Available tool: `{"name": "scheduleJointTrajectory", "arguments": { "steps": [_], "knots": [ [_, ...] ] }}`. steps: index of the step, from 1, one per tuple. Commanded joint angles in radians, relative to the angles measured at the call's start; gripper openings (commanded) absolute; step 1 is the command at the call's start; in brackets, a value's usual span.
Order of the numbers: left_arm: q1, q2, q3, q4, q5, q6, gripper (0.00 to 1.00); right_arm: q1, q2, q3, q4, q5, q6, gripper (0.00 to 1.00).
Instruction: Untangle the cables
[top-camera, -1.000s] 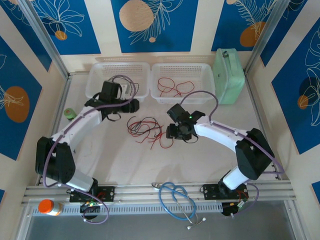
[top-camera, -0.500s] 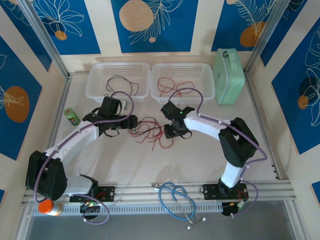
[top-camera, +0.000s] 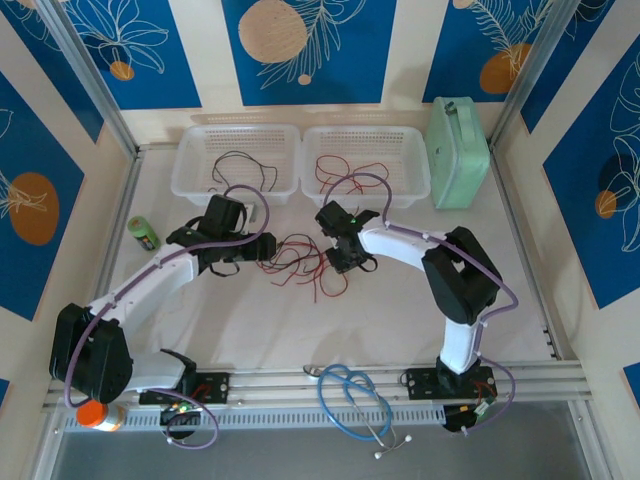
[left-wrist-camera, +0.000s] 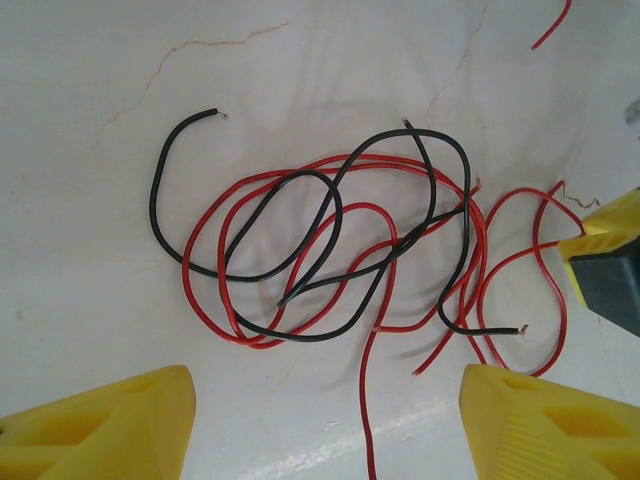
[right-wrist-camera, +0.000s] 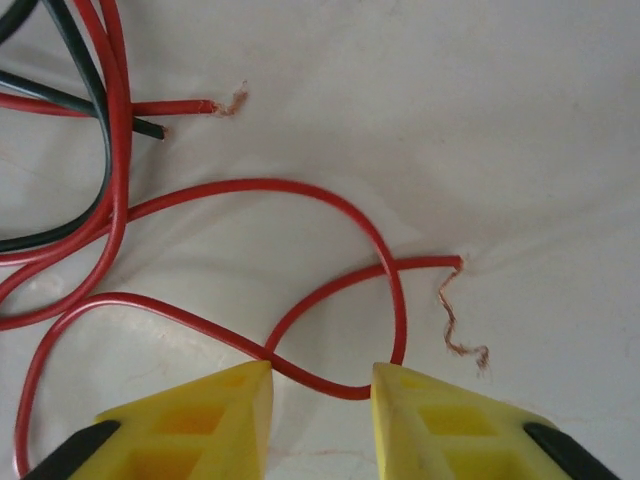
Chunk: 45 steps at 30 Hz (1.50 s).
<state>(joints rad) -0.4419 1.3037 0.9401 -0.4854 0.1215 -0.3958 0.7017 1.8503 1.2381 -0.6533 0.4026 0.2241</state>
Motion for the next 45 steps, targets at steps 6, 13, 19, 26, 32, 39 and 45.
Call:
{"name": "scheduleJointTrajectory", "arguments": {
  "steps": [6,13,19,26,32,39,45],
  "knots": [
    [-0.015,-0.033,0.009,-0.024,-0.016,-0.018,0.7,-0.003,-0.035,0.036,-0.004,0.0,-0.017,0.3],
    [-0.02,-0.046,-0.006,-0.011,-0.013,-0.028,0.7,-0.041,-0.071,0.045,-0.079,-0.044,0.202,0.38],
    [-0.027,-0.048,-0.011,-0.002,-0.009,-0.032,0.7,-0.067,-0.147,-0.021,-0.037,-0.149,0.523,0.42],
    [-0.033,-0.053,-0.018,0.01,-0.002,-0.033,0.7,-0.031,-0.176,-0.064,0.142,-0.296,0.691,0.46],
    [-0.035,-0.08,-0.032,0.01,-0.017,-0.032,0.7,0.135,-0.119,0.061,0.09,-0.217,0.573,0.46],
    [-0.035,-0.085,-0.032,0.008,-0.017,-0.026,0.7,0.16,-0.008,0.129,0.048,-0.212,0.583,0.51],
    [-0.035,-0.081,-0.037,0.008,-0.016,-0.023,0.7,0.169,0.084,0.214,-0.008,-0.151,0.551,0.5]
  ]
}}
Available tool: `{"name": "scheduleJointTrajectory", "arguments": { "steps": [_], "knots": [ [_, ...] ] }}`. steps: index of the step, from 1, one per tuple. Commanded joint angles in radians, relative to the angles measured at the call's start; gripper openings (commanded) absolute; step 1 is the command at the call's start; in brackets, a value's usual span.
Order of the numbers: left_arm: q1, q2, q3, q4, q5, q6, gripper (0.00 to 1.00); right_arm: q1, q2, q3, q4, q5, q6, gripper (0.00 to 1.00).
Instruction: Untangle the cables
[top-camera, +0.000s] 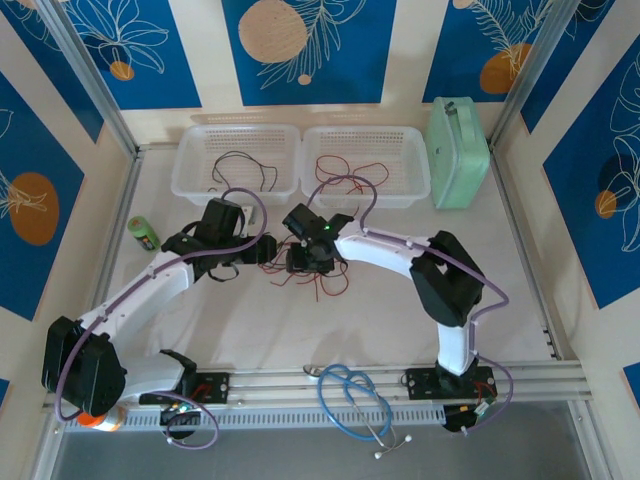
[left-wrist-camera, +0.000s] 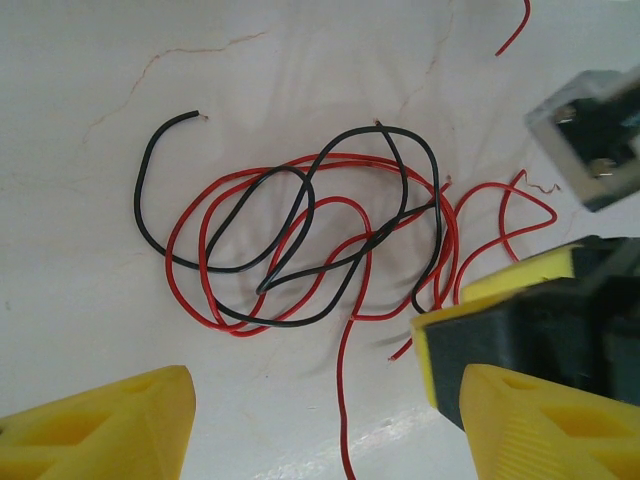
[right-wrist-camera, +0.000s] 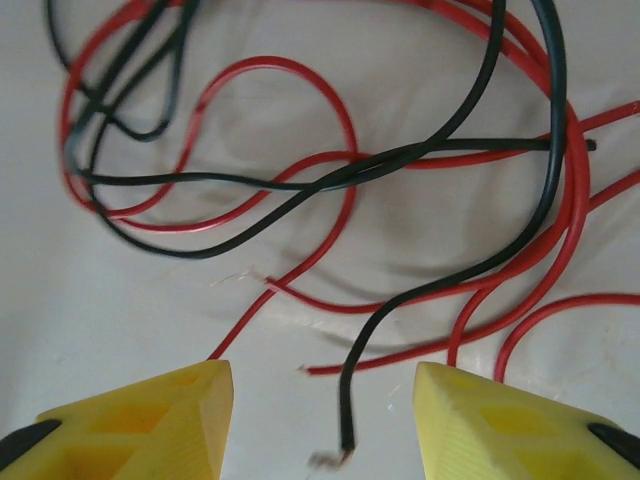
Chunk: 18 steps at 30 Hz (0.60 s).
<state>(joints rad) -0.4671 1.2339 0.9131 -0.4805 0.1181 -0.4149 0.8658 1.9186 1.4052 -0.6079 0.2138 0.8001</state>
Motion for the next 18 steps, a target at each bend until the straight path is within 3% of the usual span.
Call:
{"name": "scheduleJointTrajectory", "arguments": {
  "steps": [1,5,12,16,18],
  "knots": [
    [-0.01,-0.012,-0.01,0.003,-0.013,-0.004,0.7,0.008,0.026,0.057,-0.058,0.044,-0.03,0.5],
    [-0.01,-0.013,-0.01,0.003,-0.015,-0.002,0.7,0.011,0.045,0.08,-0.066,0.048,-0.037,0.43],
    [-0.01,-0.011,-0.008,0.003,-0.016,-0.002,0.7,0.015,0.037,0.076,-0.073,0.048,-0.035,0.12],
    [-0.01,-0.013,-0.008,0.006,-0.014,-0.004,0.7,0.015,0.02,0.069,-0.078,0.052,-0.033,0.01],
    [-0.01,-0.016,-0.01,0.005,-0.014,-0.005,0.7,0.015,0.008,0.069,-0.08,0.051,-0.033,0.0]
  ]
}}
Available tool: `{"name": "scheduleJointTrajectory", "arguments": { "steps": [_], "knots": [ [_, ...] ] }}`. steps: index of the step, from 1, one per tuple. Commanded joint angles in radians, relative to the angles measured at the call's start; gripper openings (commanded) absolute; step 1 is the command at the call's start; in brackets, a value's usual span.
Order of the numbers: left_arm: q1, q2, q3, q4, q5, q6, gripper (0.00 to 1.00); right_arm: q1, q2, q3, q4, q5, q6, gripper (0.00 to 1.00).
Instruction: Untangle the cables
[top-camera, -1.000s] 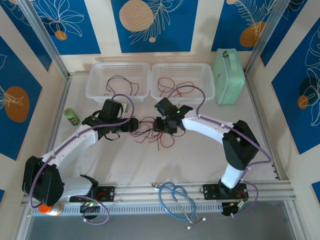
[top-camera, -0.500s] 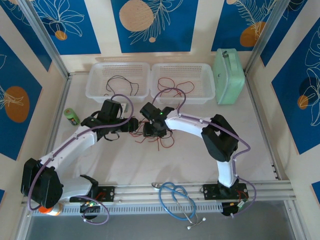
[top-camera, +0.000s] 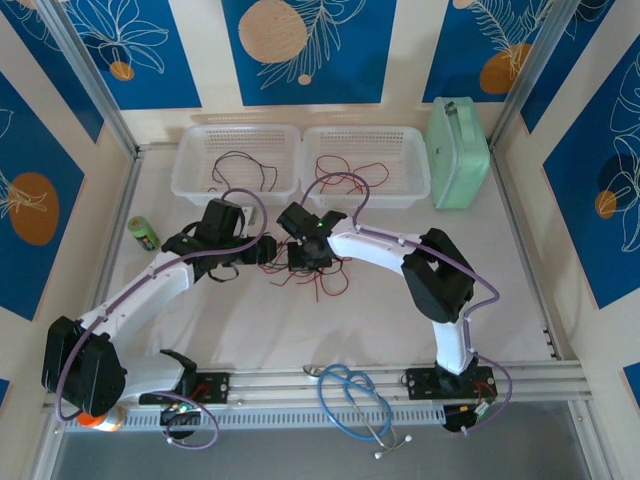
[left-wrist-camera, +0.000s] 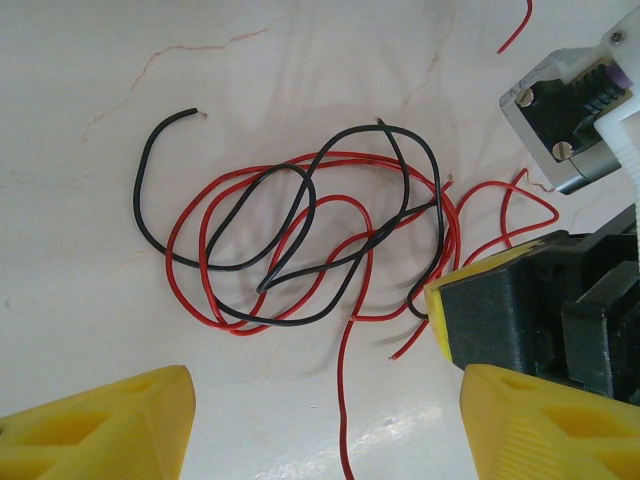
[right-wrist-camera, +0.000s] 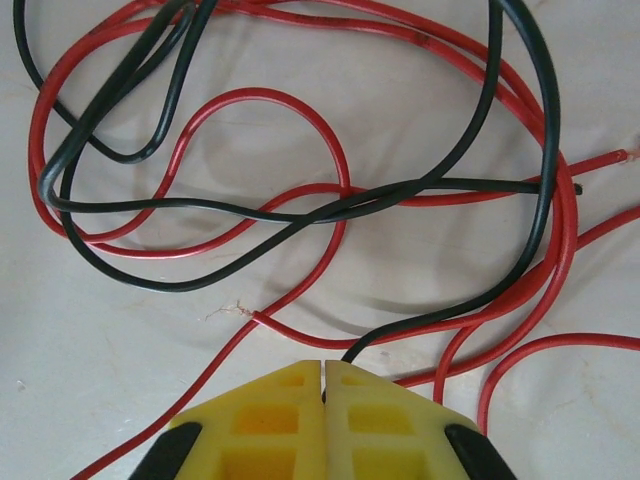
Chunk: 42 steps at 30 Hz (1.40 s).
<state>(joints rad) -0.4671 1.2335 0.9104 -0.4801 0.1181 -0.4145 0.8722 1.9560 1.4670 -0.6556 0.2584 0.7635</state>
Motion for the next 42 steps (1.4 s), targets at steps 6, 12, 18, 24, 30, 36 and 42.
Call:
{"name": "scheduleJointTrajectory", "arguments": {
  "steps": [6,12,18,24,30,36,42],
  "knots": [
    [-0.011,-0.032,-0.014,0.008,-0.004,0.0,0.7,0.007,-0.125,0.087,-0.11,0.013,-0.052,0.0],
    [-0.08,-0.114,-0.043,0.105,0.044,0.079,0.7,-0.013,-0.298,0.253,-0.219,0.045,-0.162,0.0],
    [-0.162,-0.193,-0.032,0.146,-0.028,0.168,0.71,-0.111,-0.43,0.342,-0.206,-0.167,-0.177,0.0],
    [-0.178,-0.243,-0.002,0.164,-0.112,0.219,0.72,-0.179,-0.477,0.452,-0.184,-0.334,-0.153,0.0],
    [-0.188,-0.215,0.061,0.205,-0.052,0.304,0.75,-0.186,-0.482,0.575,-0.205,-0.358,-0.151,0.0],
    [-0.201,-0.137,0.089,0.324,-0.005,0.359,0.78,-0.202,-0.499,0.673,-0.203,-0.406,-0.119,0.0],
    [-0.211,0.007,0.129,0.469,0.008,0.39,0.79,-0.214,-0.534,0.696,-0.183,-0.443,-0.077,0.0]
  ]
}}
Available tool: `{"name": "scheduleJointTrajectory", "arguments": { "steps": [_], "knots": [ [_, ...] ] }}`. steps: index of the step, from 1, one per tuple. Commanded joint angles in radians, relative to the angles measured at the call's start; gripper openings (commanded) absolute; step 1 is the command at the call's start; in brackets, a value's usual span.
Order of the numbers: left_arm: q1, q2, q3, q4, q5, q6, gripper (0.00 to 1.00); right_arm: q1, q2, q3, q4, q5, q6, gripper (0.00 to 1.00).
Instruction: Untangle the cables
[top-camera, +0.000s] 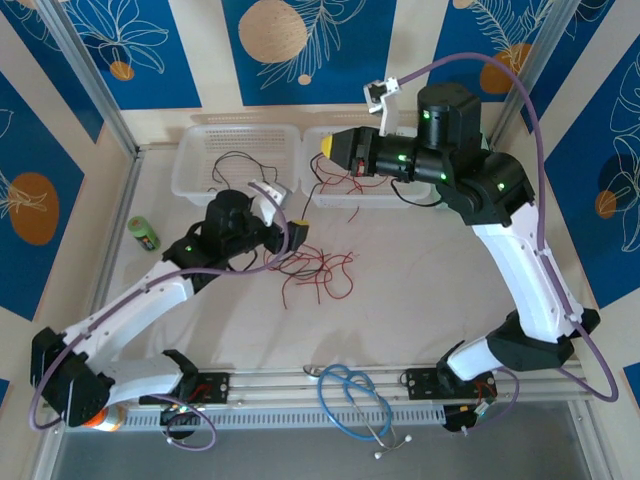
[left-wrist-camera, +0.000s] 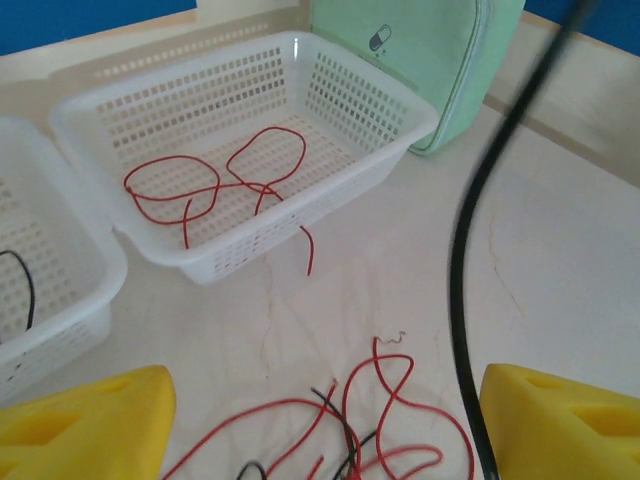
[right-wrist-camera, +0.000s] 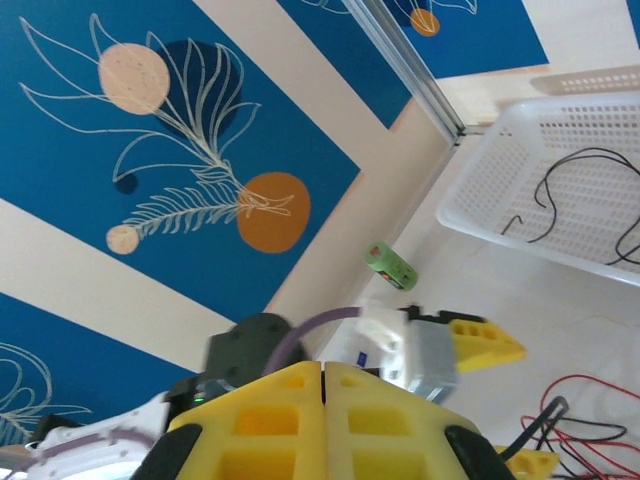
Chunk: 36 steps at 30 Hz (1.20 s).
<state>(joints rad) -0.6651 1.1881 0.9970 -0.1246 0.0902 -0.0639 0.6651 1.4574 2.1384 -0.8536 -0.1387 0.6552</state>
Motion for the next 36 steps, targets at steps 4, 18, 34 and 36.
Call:
{"name": "scheduleJointTrajectory", "arguments": {
  "steps": [4,18,34,36],
  "knots": [
    [-0.022,0.173,0.068,0.188,0.072,0.019,0.76,-0.011,-0.067,0.023,0.019,-0.025,0.038,0.0],
    [-0.068,0.189,-0.046,0.293,-0.088,-0.025,0.0,-0.053,-0.194,-0.007,0.003,0.076,0.004,0.0],
    [-0.015,-0.002,0.271,-0.214,-0.383,0.018,0.0,-0.104,-0.249,-0.386,0.102,0.219,0.022,0.16],
    [0.028,0.031,0.345,-0.274,-0.404,0.02,0.0,-0.107,-0.236,-0.429,0.136,0.207,0.017,0.33]
  ]
}}
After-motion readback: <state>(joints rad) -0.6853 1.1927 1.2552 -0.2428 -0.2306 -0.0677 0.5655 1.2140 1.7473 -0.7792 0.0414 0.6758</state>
